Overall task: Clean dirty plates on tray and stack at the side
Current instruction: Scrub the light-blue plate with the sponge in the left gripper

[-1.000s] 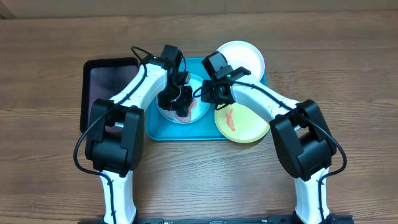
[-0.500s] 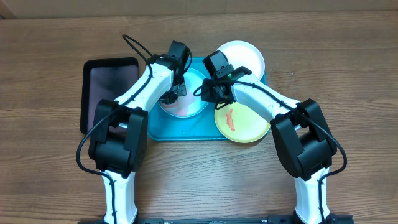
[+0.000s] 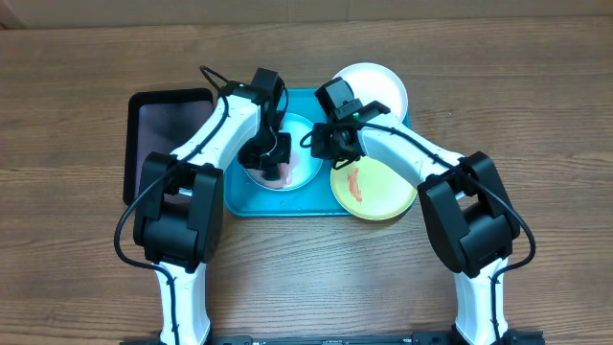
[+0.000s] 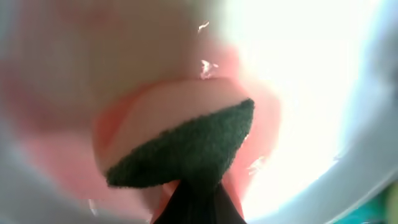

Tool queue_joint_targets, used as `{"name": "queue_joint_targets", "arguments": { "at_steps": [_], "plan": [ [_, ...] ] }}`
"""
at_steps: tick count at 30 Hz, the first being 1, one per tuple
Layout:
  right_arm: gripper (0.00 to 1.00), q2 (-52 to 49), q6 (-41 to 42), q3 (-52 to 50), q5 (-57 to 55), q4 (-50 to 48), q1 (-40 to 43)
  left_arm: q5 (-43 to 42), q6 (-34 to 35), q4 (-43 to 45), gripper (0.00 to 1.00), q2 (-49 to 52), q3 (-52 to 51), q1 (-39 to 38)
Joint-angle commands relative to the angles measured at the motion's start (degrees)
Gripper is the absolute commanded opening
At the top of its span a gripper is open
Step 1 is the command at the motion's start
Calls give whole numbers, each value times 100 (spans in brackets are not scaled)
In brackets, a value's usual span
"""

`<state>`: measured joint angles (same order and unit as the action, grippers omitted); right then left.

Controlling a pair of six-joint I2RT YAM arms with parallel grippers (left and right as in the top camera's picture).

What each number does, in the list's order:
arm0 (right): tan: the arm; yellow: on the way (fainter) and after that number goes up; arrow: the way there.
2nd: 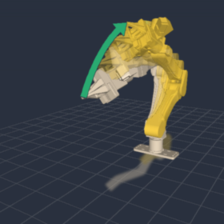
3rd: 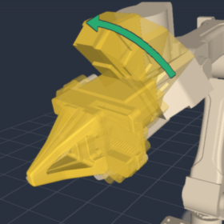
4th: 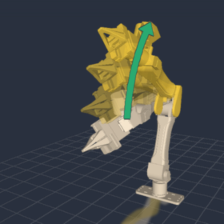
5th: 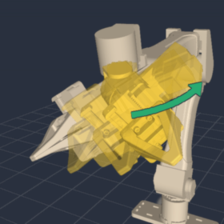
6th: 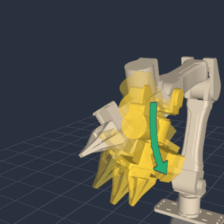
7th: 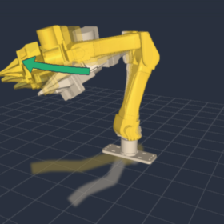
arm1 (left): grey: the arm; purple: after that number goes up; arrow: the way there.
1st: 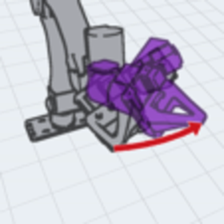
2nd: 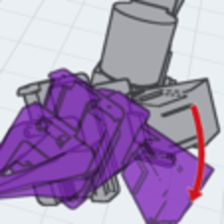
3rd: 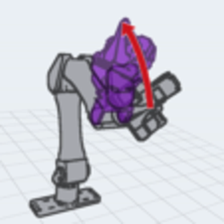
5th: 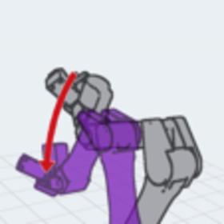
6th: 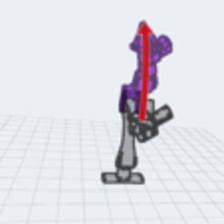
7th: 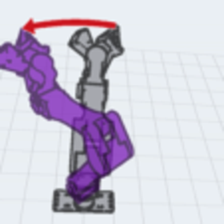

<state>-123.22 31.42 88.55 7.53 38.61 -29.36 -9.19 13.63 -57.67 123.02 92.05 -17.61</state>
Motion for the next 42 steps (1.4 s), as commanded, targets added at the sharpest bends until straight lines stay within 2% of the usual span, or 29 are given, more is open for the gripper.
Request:
{"name": "queue_joint_targets", "arguments": {
  "at_steps": [1,7,10,13,16,18,22,23,27,31,35,37,40,42],
  "plan": [
    [4,79,-13,-22,269,66,-4,-269,24,520,4,168,120,-44],
    [4,79,-13,-118,267,92,-13,1379,540,1421,4,168,118,-44],
    [4,79,-11,-210,269,15,-13,2437,793,1357,4,168,118,-44],
    [4,79,-11,-216,267,-17,-13,2734,824,1049,4,168,118,-46],
    [4,79,-11,-216,269,-61,-13,2339,767,494,4,168,118,-63],
    [4,79,-11,-214,269,-59,-13,1709,494,129,4,168,118,-81],
    [4,79,-11,-216,271,-59,-13,-455,-525,-354,4,168,118,-120],
    [4,79,-11,-216,273,-61,-13,-782,-688,-378,4,168,118,-140],
    [4,79,-11,-214,310,-66,-13,-979,-669,-17,4,168,118,-221],
    [4,79,-11,-216,308,-61,-13,-262,-151,940,4,168,118,-234],
    [4,79,-13,-225,306,-61,-13,874,-114,1576,4,170,118,-227],
    [4,79,-13,-225,304,-61,-13,1574,-44,1633,4,170,118,-225],
    [4,79,-13,-225,284,-76,-13,3136,575,1303,4,170,118,-225],
    [4,79,-13,-225,284,-90,-13,3571,789,966,4,170,118,-225]
  ]
}}
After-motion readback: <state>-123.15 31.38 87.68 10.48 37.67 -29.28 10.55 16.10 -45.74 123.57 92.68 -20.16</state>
